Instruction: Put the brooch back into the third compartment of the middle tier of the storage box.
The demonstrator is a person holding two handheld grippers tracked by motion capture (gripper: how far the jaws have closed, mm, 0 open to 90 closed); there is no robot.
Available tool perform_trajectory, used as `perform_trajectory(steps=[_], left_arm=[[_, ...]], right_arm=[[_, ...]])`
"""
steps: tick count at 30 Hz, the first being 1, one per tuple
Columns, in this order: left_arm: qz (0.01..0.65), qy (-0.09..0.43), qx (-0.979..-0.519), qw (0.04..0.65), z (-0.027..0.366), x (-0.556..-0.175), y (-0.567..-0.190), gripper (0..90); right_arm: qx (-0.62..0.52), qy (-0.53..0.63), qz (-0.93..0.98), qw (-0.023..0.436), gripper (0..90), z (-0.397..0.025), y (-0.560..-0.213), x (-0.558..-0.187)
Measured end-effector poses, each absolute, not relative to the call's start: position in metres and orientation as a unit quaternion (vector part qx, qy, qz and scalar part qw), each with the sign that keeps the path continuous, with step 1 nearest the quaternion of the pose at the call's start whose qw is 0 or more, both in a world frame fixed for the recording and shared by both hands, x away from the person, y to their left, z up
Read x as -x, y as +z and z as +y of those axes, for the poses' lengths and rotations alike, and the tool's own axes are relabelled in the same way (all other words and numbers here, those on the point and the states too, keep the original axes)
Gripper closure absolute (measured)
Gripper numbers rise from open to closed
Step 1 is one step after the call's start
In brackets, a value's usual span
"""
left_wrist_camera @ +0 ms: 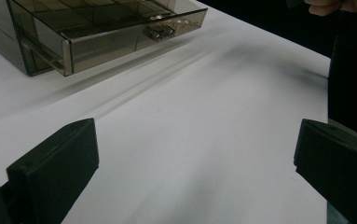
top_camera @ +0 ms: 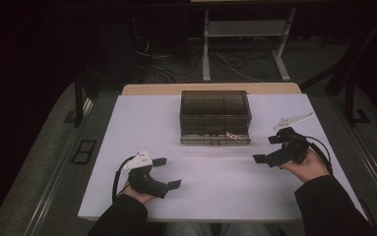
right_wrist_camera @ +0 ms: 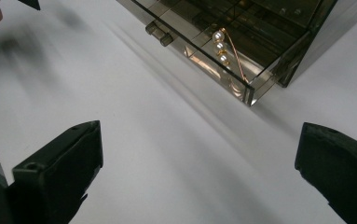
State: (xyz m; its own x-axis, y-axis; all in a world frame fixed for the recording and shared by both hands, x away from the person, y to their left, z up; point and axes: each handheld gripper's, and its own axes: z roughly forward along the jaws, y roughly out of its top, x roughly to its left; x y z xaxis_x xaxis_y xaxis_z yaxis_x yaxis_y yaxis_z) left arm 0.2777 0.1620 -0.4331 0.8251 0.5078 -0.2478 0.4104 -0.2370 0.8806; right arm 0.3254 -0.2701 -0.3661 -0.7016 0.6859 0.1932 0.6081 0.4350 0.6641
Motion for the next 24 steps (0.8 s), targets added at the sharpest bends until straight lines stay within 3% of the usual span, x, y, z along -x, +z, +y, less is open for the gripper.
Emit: perform_trajectory(steps=[24], left_arm=[[0.293, 0.046, -0.786, 0.543, 0.162, -0.278, -0.433, 0.0]], right_arm=[[-0.405, 0.413, 0.813, 0.066, 0.4, -0.29, -0.403, -0.285]])
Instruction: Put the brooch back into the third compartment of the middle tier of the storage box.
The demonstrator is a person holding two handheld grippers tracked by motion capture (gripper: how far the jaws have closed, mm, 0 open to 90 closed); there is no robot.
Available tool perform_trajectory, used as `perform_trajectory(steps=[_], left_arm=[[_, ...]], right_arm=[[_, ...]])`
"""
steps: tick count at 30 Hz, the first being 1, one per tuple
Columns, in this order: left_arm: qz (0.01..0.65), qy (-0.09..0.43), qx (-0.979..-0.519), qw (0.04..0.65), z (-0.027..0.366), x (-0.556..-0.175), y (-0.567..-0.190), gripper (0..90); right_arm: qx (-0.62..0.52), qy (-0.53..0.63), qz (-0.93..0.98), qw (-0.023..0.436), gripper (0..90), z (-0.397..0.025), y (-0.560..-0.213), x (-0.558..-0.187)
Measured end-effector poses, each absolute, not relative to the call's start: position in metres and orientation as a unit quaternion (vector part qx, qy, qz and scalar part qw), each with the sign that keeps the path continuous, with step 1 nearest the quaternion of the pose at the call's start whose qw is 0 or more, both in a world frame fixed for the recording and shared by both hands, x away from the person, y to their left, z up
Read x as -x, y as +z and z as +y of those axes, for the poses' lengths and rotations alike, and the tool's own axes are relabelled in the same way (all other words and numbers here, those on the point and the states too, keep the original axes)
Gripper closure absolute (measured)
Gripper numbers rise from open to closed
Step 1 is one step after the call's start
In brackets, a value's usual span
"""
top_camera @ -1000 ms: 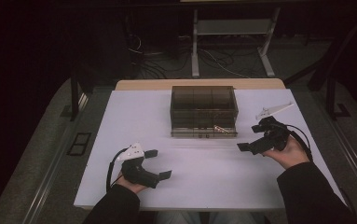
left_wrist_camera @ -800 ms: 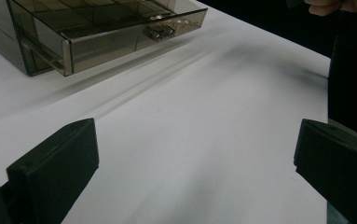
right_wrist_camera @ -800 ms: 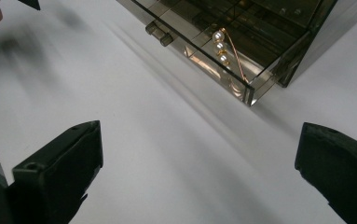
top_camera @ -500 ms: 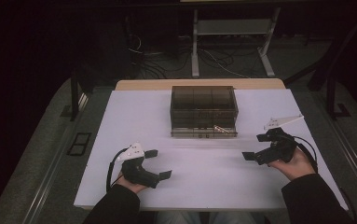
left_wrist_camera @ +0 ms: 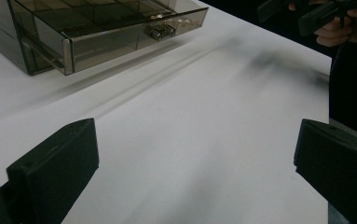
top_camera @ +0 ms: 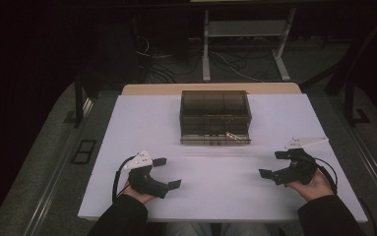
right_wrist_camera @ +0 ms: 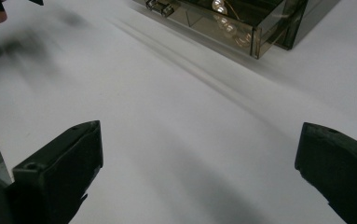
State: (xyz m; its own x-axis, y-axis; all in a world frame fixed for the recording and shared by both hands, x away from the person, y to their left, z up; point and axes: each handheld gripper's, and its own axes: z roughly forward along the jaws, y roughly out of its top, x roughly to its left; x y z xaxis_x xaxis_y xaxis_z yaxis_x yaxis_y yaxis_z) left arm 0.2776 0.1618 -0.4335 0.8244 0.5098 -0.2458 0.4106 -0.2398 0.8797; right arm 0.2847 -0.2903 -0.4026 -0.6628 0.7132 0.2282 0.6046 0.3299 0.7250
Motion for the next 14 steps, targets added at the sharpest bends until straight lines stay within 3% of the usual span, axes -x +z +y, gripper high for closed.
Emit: perform_trajectory(steps=[14], left_arm=[[0.293, 0.045, -0.787, 0.541, 0.162, -0.278, -0.433, 0.0]], right_arm=[[-0.416, 0.43, 0.798, 0.074, 0.4, -0.298, -0.425, -0.269]])
